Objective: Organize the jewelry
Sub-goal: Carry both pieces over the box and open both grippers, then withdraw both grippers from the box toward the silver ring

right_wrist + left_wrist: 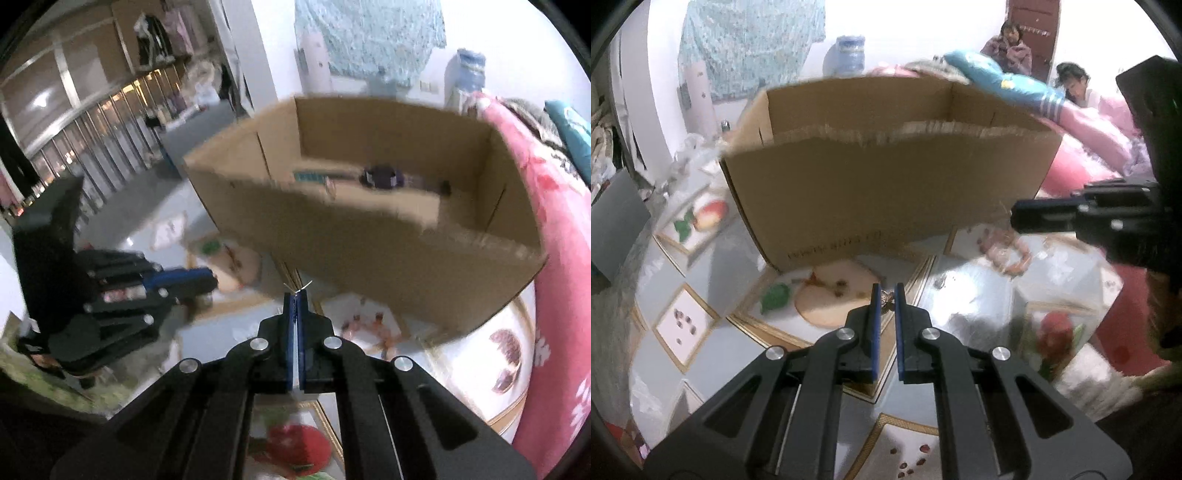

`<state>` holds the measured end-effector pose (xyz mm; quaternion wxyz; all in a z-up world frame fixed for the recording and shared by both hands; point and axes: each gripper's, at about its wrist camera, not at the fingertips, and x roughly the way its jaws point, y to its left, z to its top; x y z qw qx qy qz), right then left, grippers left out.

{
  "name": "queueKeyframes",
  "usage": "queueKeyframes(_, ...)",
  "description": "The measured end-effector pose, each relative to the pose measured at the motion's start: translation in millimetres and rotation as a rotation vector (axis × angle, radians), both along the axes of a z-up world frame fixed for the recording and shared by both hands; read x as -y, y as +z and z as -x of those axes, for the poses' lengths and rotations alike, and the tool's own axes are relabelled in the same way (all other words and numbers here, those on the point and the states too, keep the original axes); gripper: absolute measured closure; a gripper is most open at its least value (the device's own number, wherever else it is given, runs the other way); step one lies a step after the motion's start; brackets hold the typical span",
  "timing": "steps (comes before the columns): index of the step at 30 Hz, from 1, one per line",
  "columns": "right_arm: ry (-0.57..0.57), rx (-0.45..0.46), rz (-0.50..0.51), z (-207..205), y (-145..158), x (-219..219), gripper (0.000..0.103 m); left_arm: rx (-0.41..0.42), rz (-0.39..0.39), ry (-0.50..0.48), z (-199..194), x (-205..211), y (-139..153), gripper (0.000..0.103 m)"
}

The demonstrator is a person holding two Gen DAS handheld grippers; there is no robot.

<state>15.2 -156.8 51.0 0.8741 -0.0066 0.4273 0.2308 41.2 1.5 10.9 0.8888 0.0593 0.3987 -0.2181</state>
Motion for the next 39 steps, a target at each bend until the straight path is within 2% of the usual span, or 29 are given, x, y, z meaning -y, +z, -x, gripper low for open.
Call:
queueKeyframes(6,0.000,0.128,-0.102,-14.9,54.6,6.1,0.101,0.113,0.088,-0.037,-1.0,-6.5,61.1,0.097)
queueKeyframes(11,0.002,0.170,-0.145,-46.6,78.0,20.2,0.101,0.149,0.137,-0.064,-34.5,5.7,93.5,0.097)
queueKeyframes(14,-0.014,0.137,-0.117,-73.1,70.6,22.1,0.101,0.123,0.136,-0.065,-65.8,20.9,93.9,0.097)
queueKeyframes(17,-0.025,0.077,-0.119,-99.5,58.6,27.5,0.101,0.053,0.146,-0.065,-98.7,34.5,83.5,0.097)
queueKeyframes(22,-0.077,0.020,-0.102,-138.4,41.3,38.1,0.099,-0.017,0.111,-0.030,-140.2,49.9,63.6,0.096)
queueKeyframes(24,-0.086,0.004,-0.107,-148.7,37.2,41.3,0.091,-0.040,0.107,-0.011,-151.0,52.2,57.5,0.091)
queueKeyframes(25,-0.100,0.004,-0.112,-152.0,36.3,44.7,0.082,-0.047,0.113,-0.006,-153.0,51.7,55.5,0.089)
queueKeyframes(26,-0.104,0.007,-0.115,-152.7,36.2,46.3,0.079,-0.051,0.120,-0.002,-154.6,51.2,54.6,0.088)
queueKeyframes(28,-0.109,0.020,-0.122,-151.4,39.2,49.4,0.078,-0.046,0.132,0.007,-155.4,49.4,54.9,0.083)
queueKeyframes(32,-0.130,0.045,-0.143,-141.0,47.1,57.3,0.078,-0.023,0.149,0.025,-146.4,42.2,62.1,0.080)
queueKeyframes(34,-0.135,0.065,-0.151,-132.1,53.9,59.6,0.077,0.000,0.158,0.036,-140.3,36.9,68.0,0.074)
queueKeyframes(36,-0.142,0.097,-0.153,-115.1,64.2,61.9,0.070,0.037,0.167,0.054,-126.0,28.0,77.7,0.068)
queueKeyframes(39,-0.144,0.149,-0.137,-85.7,78.9,62.6,0.055,0.078,0.179,0.079,-103.0,15.7,90.2,0.058)
